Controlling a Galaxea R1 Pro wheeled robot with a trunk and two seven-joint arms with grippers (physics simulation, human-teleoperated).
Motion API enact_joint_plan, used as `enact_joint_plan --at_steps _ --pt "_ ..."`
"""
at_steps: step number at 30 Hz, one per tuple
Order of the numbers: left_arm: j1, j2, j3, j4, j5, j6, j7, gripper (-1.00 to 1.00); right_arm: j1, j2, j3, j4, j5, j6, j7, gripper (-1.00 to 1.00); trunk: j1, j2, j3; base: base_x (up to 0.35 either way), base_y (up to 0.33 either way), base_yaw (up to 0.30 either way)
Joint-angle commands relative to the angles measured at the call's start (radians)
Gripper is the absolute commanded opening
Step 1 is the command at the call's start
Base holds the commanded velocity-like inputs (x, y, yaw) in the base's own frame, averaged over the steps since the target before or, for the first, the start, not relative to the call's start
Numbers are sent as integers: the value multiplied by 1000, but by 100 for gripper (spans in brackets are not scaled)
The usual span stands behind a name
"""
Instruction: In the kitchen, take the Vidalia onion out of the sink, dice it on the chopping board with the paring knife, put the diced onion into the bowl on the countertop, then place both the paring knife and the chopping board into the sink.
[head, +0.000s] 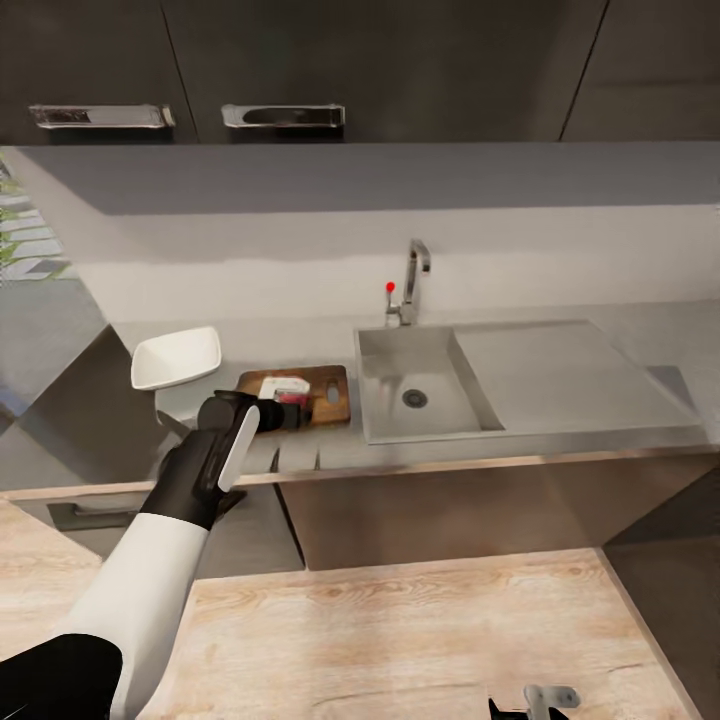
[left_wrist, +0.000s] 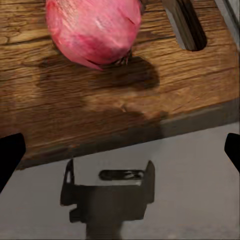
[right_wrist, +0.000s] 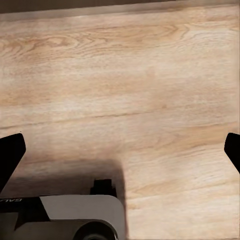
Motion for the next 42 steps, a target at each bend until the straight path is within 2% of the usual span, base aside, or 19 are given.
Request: enact_joint_plan --at_steps 1,22,30,32,36,38,41,42 --pt "-1 0 0 -1 5 4 2 100 -1 -1 9 -1 -8 -3 -6 100 0 -2 0 -344 0 0" --pt "-1 1 0 -1 5 4 2 100 -1 -1 9 0 -8 -5 -7 100 0 -2 34 -337 0 0" --pt "18 1 -2 -21 7 4 1 100 -1 15 8 0 -5 -6 -9 100 0 -2 46 -82 0 0" --pt "39 1 -2 -50 8 4 1 100 -1 16 8 1 -5 -7 -9 100 0 -2 50 -7 0 0" --pt "125 1 -2 -135 8 2 1 100 -1 16 7 1 -5 -8 -9 100 0 -2 56 -2 0 0" --pt "188 1 -2 -187 7 -1 0 100 -1 16 8 1 -5 -8 -9 100 0 -2 59 0 0 0" --pt "341 1 -2 -305 6 -6 -3 100 -1 16 8 2 -5 -11 -9 100 0 -2 64 0 0 0" --pt "361 1 -2 -320 6 -7 -3 100 -1 16 8 2 -5 -12 -9 100 0 -2 65 0 0 0"
